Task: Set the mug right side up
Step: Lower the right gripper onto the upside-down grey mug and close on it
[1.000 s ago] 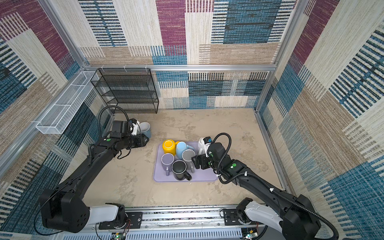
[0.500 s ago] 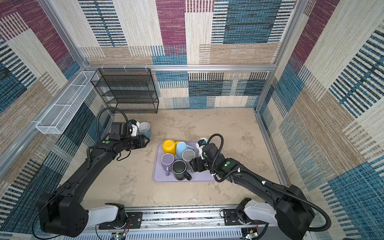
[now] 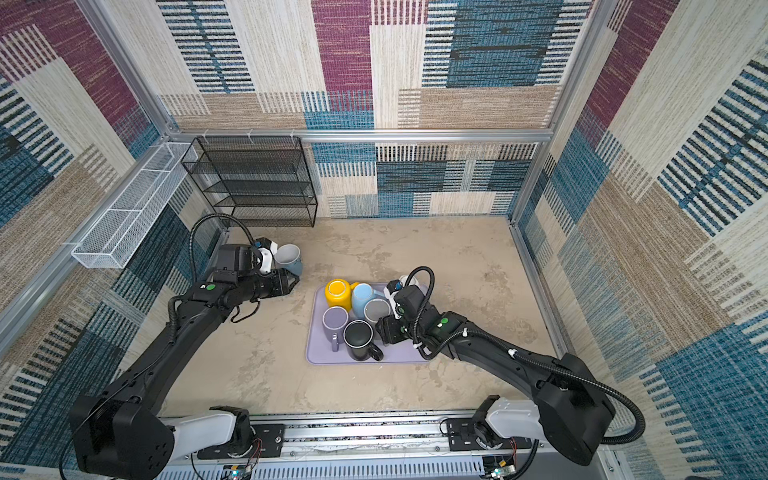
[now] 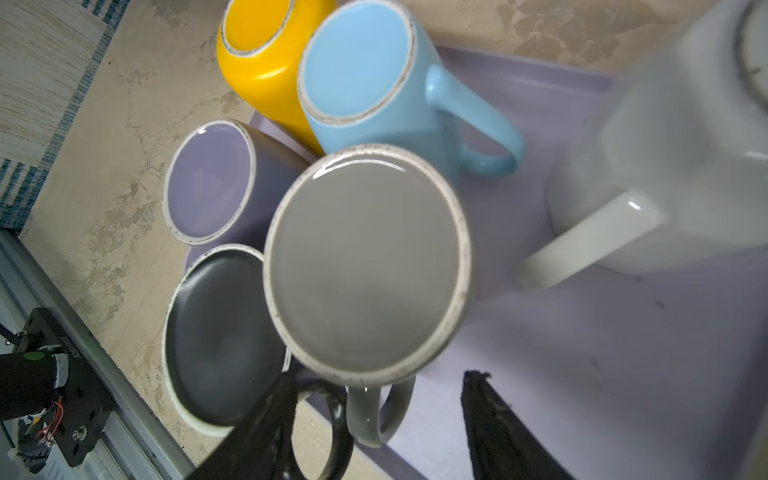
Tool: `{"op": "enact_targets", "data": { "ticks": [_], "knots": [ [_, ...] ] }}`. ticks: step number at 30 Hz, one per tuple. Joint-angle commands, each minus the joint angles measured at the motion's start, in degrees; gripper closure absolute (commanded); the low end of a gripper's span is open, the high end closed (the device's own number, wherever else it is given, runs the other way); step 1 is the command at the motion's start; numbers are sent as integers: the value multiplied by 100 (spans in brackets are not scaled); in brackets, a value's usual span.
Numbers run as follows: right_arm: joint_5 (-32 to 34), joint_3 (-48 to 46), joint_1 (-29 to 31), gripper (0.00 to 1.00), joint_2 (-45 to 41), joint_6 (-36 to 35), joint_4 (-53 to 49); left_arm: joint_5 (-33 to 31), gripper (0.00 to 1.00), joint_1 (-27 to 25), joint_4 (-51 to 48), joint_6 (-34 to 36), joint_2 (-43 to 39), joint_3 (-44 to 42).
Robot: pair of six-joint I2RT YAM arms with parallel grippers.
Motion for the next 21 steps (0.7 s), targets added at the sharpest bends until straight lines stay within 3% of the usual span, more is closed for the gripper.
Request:
{"op": "enact_targets", "data": {
  "ticks": [1,16,21],
  "knots": [
    [112,104,48,36,116,96,-88,66,53,5,6,-27,-20,14],
    [939,485,122,54,510,383,-728,72,54,-1,-42,-9,-87,-9],
    [977,617,120,56,587,383,-896,45,55,-4,-60,-4,-141,-3]
  ]
}}
